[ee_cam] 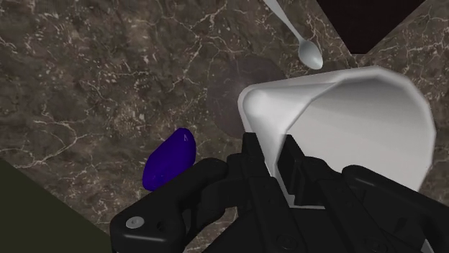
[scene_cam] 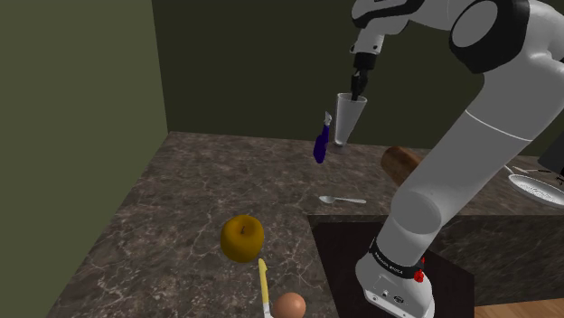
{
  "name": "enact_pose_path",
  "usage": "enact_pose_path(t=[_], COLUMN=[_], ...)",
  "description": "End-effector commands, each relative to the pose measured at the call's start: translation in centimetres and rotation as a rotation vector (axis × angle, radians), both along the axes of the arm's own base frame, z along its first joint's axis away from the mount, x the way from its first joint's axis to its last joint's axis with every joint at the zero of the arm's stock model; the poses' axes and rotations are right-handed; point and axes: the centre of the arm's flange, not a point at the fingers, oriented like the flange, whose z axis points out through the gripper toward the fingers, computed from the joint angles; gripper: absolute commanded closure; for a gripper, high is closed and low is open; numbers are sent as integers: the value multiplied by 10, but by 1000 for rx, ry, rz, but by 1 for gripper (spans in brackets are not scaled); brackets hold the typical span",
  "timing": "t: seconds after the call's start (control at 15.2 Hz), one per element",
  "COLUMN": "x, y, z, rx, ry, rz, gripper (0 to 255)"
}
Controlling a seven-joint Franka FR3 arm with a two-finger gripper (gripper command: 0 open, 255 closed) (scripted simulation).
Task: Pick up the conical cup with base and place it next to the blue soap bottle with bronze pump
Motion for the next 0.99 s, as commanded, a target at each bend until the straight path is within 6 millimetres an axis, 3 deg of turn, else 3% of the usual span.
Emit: enact_pose_path(t=[0.0, 0.92], x=[1, 1], y=[0, 0], z=[12, 86], rx=[0, 0], ry=[0, 0], rz=[0, 0], gripper=[255, 255])
